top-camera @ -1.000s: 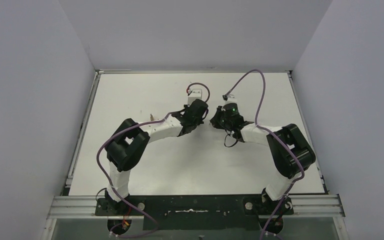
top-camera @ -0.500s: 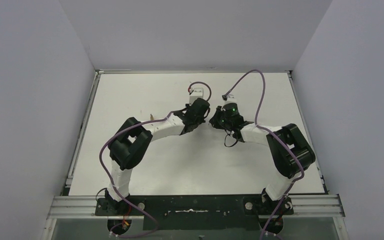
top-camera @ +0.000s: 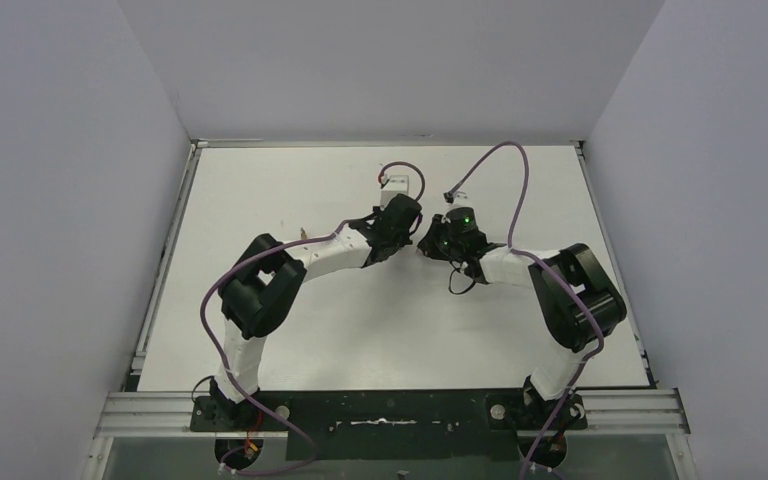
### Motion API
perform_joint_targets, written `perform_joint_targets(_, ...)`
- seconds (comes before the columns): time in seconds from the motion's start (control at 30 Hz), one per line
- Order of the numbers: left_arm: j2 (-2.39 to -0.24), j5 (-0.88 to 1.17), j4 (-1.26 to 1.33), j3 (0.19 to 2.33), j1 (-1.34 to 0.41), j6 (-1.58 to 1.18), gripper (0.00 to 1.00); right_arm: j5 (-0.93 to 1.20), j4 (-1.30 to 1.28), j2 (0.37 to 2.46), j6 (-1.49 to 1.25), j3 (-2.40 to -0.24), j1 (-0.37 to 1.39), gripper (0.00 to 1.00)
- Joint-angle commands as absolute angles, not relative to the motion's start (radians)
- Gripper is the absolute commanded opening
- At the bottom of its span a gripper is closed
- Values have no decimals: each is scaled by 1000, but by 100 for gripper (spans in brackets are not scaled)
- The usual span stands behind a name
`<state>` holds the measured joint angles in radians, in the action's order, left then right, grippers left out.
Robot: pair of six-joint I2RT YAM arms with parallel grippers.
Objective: Lock with the key
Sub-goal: Place the key at the center of the board.
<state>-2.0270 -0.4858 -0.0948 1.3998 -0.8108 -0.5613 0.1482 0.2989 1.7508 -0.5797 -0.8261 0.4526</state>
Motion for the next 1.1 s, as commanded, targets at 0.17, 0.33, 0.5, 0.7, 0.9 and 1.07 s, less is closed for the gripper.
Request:
perform_joint_targets(0.17, -2044, -453, -127, 1456, -813, -546, 0, 149, 368, 1743, -586, -859, 408, 4)
perform_joint_targets(0.33, -2046, -451, -133, 1459, -813, -547, 0, 164, 370, 1752, -580, -877, 399, 5)
perform_joint_targets(0.5, -2049, -451, -147, 1467, -813, -545, 1, 164, 373, 1757, -580, -874, 396, 10)
perform_joint_targets(0.7, -2052, -453, -159, 1478, -813, -545, 5, 176, 374, 1763, -581, -868, 388, 16)
perform_joint_targets(0.9, -2063, -445, -179, 1495, -813, -543, 13, 181, 374, 1759, -583, -866, 383, 18)
perform_joint_targets(1.07, -2063, -448, -189, 1506, -813, -534, 22, 187, 376, 1761, -586, -867, 381, 20)
